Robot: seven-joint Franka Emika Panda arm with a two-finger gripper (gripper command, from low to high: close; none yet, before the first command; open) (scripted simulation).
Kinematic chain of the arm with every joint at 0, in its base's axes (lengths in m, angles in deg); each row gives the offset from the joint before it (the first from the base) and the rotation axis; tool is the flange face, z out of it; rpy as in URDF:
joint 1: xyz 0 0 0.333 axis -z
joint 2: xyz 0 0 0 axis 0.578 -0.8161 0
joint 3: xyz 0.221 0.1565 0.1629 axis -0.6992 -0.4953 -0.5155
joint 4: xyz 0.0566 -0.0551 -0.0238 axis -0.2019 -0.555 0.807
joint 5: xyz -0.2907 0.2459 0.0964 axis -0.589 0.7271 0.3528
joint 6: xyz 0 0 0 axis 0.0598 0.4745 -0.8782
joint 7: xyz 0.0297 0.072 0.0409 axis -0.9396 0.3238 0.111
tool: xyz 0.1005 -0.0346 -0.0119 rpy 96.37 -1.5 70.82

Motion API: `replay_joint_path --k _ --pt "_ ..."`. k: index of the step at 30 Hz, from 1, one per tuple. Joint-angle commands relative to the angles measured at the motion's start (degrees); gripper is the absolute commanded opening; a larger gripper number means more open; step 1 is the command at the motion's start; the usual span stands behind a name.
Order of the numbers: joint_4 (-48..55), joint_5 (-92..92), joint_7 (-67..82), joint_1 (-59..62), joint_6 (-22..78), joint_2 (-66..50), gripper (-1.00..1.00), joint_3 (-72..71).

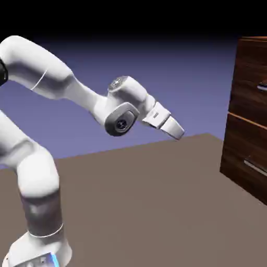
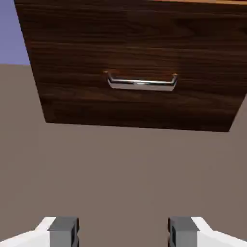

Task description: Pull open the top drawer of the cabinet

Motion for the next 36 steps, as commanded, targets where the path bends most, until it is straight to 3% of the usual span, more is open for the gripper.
replay_joint_path --k 1,36 --pt "1.03 -1.90 2.50 0.69 0.28 -1.40 0.00 -1.23" --pt "37.18 -68.47 89.71 24.74 9.90 -50.28 0.00 -44.17"
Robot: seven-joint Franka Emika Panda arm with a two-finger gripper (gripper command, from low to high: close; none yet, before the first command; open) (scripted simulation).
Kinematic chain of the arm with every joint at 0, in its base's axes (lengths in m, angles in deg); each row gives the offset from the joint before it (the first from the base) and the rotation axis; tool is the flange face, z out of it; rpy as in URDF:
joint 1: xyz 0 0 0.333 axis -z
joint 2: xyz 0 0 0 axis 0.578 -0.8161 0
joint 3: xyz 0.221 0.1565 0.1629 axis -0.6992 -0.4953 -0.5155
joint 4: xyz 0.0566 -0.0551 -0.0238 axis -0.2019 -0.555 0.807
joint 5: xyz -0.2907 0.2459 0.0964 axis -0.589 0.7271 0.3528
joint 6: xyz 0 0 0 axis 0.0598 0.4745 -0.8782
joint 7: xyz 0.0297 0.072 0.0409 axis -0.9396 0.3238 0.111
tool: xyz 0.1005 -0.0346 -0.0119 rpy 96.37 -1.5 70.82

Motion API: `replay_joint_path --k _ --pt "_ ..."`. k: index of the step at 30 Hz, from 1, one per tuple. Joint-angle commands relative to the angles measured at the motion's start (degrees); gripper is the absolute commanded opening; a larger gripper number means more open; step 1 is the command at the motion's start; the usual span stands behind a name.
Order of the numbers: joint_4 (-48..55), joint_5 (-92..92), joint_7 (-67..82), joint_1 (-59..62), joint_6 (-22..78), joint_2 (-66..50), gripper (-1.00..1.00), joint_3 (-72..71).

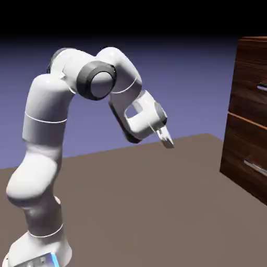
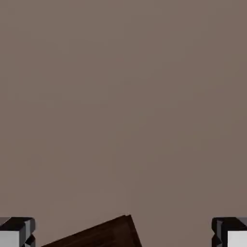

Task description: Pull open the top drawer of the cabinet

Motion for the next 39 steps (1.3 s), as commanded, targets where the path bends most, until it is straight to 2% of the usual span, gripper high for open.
replay_joint_path --k 1,39 --pt "1.03 -1.90 2.50 0.69 0.28 -1.40 0.00 -1.23" --pt "40.28 -74.17 97.18 26.80 10.72 -54.47 0.00 -47.85"
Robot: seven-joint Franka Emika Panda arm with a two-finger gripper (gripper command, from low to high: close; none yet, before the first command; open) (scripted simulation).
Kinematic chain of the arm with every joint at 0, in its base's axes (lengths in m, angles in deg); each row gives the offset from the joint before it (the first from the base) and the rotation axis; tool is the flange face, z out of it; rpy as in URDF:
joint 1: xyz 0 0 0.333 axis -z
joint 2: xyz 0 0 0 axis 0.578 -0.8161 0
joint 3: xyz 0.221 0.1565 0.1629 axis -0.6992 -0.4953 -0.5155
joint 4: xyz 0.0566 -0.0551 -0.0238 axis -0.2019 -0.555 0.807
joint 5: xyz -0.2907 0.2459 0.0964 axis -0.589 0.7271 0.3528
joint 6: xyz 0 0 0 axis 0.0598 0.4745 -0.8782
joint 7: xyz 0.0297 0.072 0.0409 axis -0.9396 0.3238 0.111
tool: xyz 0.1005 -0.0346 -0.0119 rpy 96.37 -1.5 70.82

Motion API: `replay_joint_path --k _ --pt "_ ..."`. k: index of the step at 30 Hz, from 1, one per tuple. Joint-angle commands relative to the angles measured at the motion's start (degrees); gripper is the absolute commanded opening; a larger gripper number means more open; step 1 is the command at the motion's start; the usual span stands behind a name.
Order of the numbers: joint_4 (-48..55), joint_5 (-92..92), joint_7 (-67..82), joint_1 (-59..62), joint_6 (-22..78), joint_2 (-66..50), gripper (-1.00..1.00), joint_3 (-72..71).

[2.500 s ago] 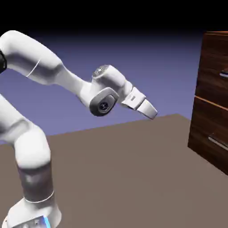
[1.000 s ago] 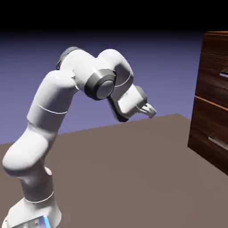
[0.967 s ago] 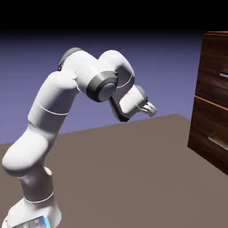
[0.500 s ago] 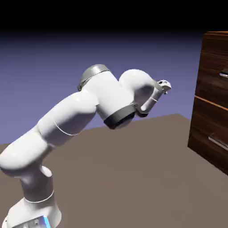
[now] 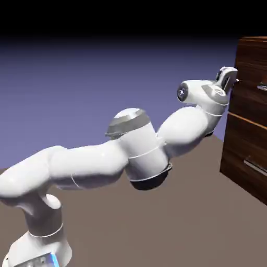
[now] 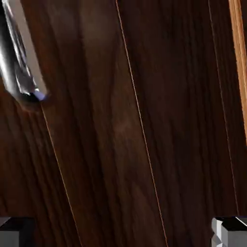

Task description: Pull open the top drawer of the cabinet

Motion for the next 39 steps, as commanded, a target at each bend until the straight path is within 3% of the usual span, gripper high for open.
replay_joint_path --k 1,5,15,16,17,39 --pt "1.03 -1.90 2.50 0.69 0.28 -1.40 0.00 -1.23" --pt "3.53 -6.50 8.51 2.35 0.94 -4.77 0.00 -4.19" --pt "23.29 -1.94 18.57 -10.49 -5.37 -7.30 0.00 -3.94" --pt "23.29 -1.94 18.57 -10.49 -5.37 -7.30 -1.00 -3.94" --pt "23.29 -1.94 18.57 -10.49 -5.37 -7.30 -1.00 -3.94" --pt "-22.38 -8.61 4.92 19.01 10.51 -6.99 -1.00 -9.96"
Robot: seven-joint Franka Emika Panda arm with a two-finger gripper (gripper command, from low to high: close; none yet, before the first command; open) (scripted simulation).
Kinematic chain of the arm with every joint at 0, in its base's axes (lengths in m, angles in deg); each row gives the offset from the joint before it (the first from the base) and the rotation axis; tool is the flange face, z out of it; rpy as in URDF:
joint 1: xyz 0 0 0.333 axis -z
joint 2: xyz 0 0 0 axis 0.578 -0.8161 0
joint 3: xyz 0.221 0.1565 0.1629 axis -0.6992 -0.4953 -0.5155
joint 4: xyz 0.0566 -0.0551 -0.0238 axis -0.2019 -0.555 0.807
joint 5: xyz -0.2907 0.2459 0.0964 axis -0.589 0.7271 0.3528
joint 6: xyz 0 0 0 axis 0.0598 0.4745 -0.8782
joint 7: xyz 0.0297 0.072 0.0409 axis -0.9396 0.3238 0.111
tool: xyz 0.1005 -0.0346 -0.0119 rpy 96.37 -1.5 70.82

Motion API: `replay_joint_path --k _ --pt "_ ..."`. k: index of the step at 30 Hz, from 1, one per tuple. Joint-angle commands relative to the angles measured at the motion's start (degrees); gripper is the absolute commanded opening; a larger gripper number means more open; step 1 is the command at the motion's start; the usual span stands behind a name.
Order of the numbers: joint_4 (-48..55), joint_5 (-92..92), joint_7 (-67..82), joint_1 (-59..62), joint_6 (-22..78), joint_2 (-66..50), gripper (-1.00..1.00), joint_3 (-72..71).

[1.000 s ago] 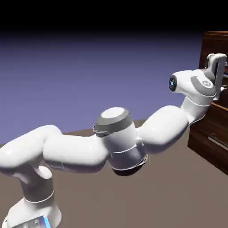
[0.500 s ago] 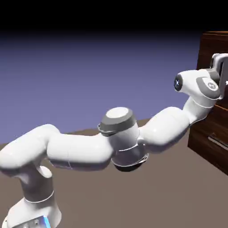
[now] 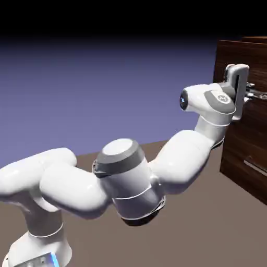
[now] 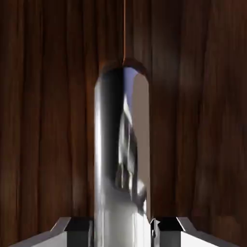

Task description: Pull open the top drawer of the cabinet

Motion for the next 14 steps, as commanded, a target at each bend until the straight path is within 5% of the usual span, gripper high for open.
replay_joint_path --k 1,11,12,14 --pt "-2.08 0.15 -0.30 1.46 0.65 -0.03 -1.00 -0.39" --pt "-21.68 2.07 -3.03 16.20 5.76 -0.91 -1.00 -5.15" --pt "-21.68 2.07 -3.03 16.20 5.76 -0.91 1.00 -5.15" --pt "-23.75 2.53 -3.20 17.96 6.11 -1.13 1.00 -5.83"
